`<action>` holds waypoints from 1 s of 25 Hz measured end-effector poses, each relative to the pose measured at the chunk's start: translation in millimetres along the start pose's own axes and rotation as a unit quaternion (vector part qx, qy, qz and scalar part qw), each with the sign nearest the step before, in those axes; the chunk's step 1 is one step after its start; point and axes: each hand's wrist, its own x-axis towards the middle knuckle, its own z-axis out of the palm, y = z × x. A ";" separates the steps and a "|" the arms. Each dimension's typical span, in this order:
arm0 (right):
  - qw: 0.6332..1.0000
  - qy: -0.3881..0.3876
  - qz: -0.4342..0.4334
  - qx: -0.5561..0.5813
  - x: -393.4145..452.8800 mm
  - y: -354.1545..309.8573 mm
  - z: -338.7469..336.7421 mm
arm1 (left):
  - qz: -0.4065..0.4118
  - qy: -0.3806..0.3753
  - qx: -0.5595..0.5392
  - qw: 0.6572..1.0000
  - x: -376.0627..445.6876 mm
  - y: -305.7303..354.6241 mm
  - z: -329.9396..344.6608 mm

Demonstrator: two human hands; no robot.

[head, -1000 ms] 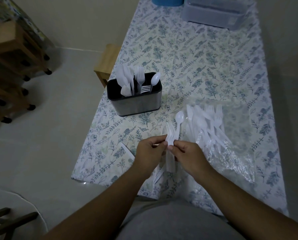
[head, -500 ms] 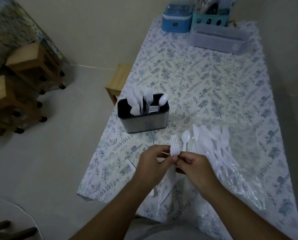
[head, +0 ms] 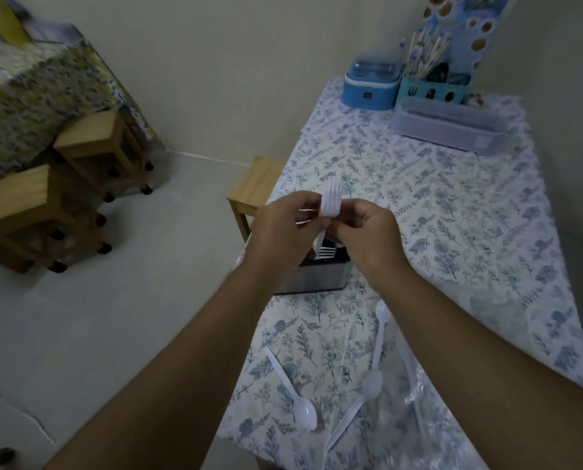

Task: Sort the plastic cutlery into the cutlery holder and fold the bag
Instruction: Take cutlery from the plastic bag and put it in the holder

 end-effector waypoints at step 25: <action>0.941 -0.128 0.170 -0.263 -139.5 120.4 -38.5 | -0.056 -0.425 0.370 0.824 -145.7 -142.5 2.2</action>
